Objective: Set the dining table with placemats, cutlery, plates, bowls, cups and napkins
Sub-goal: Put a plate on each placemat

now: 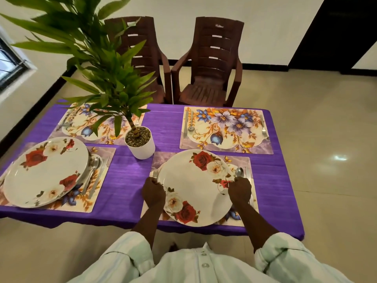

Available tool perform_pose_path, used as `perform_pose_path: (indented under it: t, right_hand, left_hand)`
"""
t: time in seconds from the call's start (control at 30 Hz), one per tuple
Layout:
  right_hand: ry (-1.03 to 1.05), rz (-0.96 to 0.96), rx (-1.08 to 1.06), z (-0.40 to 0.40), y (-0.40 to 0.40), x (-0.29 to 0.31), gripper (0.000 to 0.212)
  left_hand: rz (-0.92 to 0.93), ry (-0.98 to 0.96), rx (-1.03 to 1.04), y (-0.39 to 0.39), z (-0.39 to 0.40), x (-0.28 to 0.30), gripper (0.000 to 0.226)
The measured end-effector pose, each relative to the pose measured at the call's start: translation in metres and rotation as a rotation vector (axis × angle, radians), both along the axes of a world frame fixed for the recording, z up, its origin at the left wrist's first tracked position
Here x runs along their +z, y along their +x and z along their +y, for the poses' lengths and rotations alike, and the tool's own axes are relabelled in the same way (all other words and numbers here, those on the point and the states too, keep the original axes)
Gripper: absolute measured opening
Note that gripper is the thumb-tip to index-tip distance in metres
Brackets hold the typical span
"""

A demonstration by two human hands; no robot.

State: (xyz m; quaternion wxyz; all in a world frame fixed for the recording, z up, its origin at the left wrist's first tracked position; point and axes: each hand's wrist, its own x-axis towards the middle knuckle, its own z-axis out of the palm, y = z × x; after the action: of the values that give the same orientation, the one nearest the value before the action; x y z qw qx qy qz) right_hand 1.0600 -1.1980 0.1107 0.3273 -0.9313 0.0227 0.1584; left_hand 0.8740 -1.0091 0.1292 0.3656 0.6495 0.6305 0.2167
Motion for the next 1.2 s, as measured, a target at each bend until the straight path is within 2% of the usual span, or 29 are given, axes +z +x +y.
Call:
perform_pose_path:
  t: [0.13,0.43,0.67,0.97,1.1,1.2]
  right_hand:
    - [0.004,-0.019,0.025,-0.003,-0.002,0.008,0.027]
    - [-0.012,-0.026,0.015,-0.001,-0.001,0.010,0.020]
    - [-0.024,-0.048,0.082,-0.001,-0.001,0.015,0.032]
    - [-0.075,-0.054,0.117,-0.001,0.001,0.015,0.033]
    - [-0.163,-0.127,0.160,0.003,-0.004,0.016,0.056]
    - [-0.168,-0.272,0.306,0.010,-0.023,0.014,0.047]
  left_hand:
    - [0.042,-0.003,-0.043,-0.003,0.003,0.000,0.015]
    - [0.071,0.026,-0.071,-0.003,0.009,-0.002,0.013]
    - [0.125,0.041,-0.103,-0.004,0.011,-0.003,0.013]
    - [0.205,0.006,-0.145,-0.006,0.015,-0.005,0.013]
    - [0.222,0.002,-0.178,-0.006,0.012,-0.007,0.022]
    - [0.163,0.088,-0.195,-0.009,0.002,-0.007,0.021]
